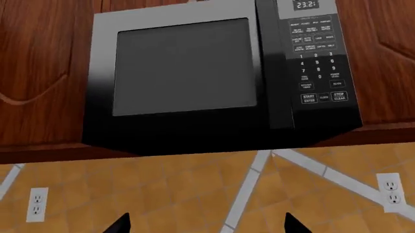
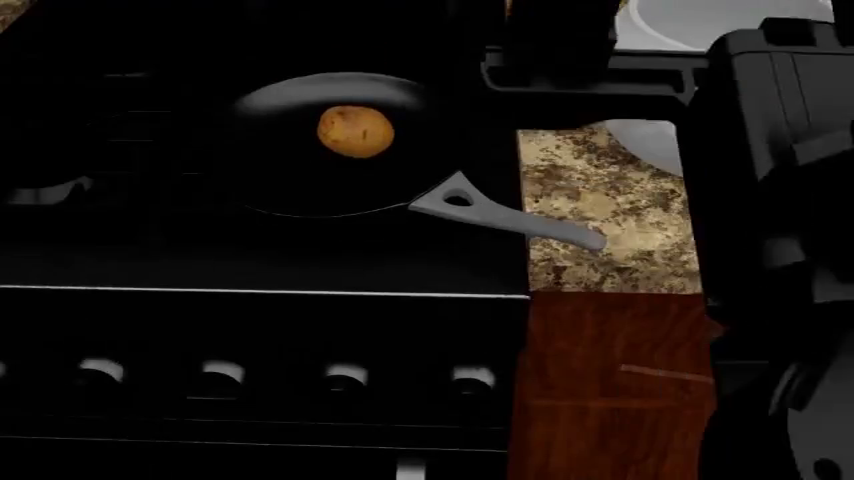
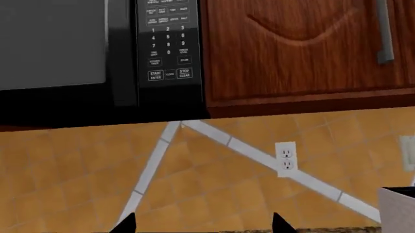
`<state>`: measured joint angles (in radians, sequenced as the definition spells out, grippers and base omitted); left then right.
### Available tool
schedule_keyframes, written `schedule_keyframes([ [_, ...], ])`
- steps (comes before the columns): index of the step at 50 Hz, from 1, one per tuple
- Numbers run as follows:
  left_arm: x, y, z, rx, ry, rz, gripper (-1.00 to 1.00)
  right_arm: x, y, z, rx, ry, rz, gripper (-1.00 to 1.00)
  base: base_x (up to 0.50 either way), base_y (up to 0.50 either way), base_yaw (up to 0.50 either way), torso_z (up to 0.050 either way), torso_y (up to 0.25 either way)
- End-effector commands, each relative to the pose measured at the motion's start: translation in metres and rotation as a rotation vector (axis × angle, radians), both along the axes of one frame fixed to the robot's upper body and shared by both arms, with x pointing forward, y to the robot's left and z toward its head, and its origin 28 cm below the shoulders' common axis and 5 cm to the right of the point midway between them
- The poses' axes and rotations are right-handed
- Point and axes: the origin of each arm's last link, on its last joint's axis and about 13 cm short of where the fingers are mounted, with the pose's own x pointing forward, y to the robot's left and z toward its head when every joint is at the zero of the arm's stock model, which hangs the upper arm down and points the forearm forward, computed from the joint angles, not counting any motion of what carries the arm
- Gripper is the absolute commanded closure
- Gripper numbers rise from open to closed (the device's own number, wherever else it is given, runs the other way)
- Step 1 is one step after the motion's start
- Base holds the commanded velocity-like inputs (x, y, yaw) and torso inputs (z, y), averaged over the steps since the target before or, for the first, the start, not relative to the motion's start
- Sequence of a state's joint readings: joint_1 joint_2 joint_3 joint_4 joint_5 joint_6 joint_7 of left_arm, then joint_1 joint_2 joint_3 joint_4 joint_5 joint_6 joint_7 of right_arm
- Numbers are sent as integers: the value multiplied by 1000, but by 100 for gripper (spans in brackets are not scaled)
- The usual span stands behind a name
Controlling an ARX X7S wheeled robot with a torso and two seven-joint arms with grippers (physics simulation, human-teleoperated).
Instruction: Pick the potato from the pan and place it in the bowl.
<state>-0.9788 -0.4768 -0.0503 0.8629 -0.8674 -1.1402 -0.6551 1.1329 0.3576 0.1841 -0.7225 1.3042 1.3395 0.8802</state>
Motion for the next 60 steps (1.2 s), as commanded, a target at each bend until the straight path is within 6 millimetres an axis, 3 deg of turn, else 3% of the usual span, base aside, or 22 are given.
schedule_keyframes([
  [1,-4,9,44,-22,94,43,-100,-13,-10,54,-58,-54,-14,-100,0,0,0,0,0],
  [6,0,11,48,-50,134,24,-100,-12,-9,62,-70,-56,-10,-100,0,0,0,0,0],
  [10,7,10,37,3,155,16,-100,-6,-15,59,-52,-39,-39,-100,0,0,0,0,0],
  [24,2,8,34,5,144,15,-100,-3,-19,63,-19,-31,-26,-100,0,0,0,0,0],
  [60,9,8,28,3,153,15,-100,4,-13,55,-55,1,2,-100,256,-11,0,0,0],
])
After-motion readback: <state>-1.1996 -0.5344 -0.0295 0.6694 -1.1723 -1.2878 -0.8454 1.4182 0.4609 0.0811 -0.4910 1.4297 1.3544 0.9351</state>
